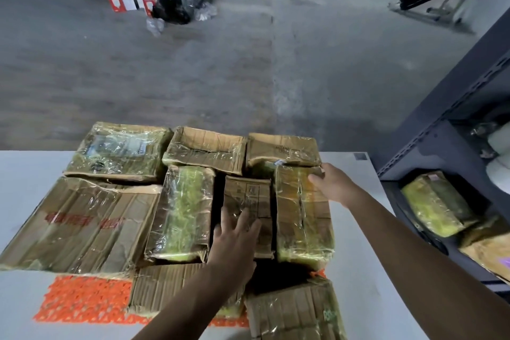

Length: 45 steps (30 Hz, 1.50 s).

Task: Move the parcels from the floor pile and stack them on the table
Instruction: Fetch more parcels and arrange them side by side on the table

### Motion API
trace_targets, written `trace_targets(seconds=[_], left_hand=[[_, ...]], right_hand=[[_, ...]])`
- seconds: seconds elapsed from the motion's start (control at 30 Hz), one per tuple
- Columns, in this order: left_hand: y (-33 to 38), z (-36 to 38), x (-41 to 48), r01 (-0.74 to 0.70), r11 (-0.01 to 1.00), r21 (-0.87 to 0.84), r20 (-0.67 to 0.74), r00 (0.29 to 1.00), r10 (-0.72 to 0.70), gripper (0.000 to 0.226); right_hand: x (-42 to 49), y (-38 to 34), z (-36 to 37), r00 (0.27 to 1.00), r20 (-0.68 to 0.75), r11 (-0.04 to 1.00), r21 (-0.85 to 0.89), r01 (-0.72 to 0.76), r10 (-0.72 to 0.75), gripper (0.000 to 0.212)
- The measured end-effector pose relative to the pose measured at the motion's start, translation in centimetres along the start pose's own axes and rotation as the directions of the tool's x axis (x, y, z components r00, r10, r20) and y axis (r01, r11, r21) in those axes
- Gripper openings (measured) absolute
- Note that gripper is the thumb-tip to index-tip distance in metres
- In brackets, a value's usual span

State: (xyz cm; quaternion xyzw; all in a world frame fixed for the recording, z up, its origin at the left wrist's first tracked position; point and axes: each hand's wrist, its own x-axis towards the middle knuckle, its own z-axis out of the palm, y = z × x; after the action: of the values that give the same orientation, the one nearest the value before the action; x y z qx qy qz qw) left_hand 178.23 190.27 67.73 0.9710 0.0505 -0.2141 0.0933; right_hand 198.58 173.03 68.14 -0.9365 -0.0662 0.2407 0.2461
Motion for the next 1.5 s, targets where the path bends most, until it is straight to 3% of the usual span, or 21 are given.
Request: trace_targets(seconds=[0.13,0.23,0.3,0.33,0.43,0.6,0.7,0.87,1.07,1.2,1.37,1.5], left_hand=[[1.0,0.8,0.2,0.014,1.0,0.023,-0.065,0.998,-0.013,0.06],[1.1,1.2,0.1,0.004,1.0,0.013,-0.042,0.999,-0.004,0.062],[1.0,0.9,-0.1,-0.014,1.0,-0.019,-0.06,0.998,0.013,0.061],[0.8,0.6,-0.2,-0.024,0.999,-0.045,-0.088,0.996,0.02,0.058],[-0.4,-0.6,0.3,-0.042,0.99,-0.131,-0.231,0.973,0.011,0.046],[-5.2,-4.0,4.4,-0.006,0.985,-0.174,-0.427,0.901,-0.07,0.048],[-8.4,-5.9,7.7,0.023,0.984,-0.176,-0.433,0.896,-0.098,0.046],[-10.6,-6.7,11.3,0.059,0.996,-0.074,-0.296,0.952,-0.079,0.048],[-10.1,-6.2,13.0,0.121,0.99,0.07,-0.367,0.926,-0.087,0.045],[-9.8,-5.7,13.3,0.124,0.99,0.061,-0.388,0.917,-0.091,0.046],[-9.9,-5.9,12.1,0.068,0.997,-0.033,-0.372,0.925,-0.075,0.05],[-9.8,-7.0,10.4,0.049,0.99,-0.131,-0.364,0.927,-0.094,0.044]], right_hand=[[0.4,-0.2,-0.4,0.999,0.018,0.996,-0.08,-0.035,0.037,0.046],[0.9,-1.6,-0.7,0.989,-0.137,0.964,-0.249,-0.093,0.059,0.048],[1.4,-3.0,-0.9,0.96,-0.273,0.932,-0.359,-0.042,-0.062,0.046],[1.9,-3.7,-0.9,0.948,-0.272,0.912,-0.407,0.043,-0.166,0.048],[3.2,-6.0,-0.7,0.927,-0.085,0.818,-0.504,0.276,-0.365,0.065],[6.0,-9.0,0.3,0.936,0.137,0.777,-0.526,0.347,-0.325,0.088],[6.6,-9.9,1.1,0.94,0.215,0.764,-0.549,0.339,-0.264,0.093],[6.5,-10.4,2.1,0.925,0.15,0.742,-0.559,0.371,-0.35,0.08],[5.8,-10.1,1.5,0.916,0.199,0.708,-0.584,0.396,-0.348,0.069],[5.9,-10.1,2.3,0.916,0.186,0.688,-0.611,0.39,-0.354,0.069],[5.4,-10.0,2.6,0.938,0.201,0.755,-0.557,0.346,-0.282,0.075],[4.4,-11.2,3.1,0.916,0.217,0.758,-0.514,0.402,-0.339,0.072]])
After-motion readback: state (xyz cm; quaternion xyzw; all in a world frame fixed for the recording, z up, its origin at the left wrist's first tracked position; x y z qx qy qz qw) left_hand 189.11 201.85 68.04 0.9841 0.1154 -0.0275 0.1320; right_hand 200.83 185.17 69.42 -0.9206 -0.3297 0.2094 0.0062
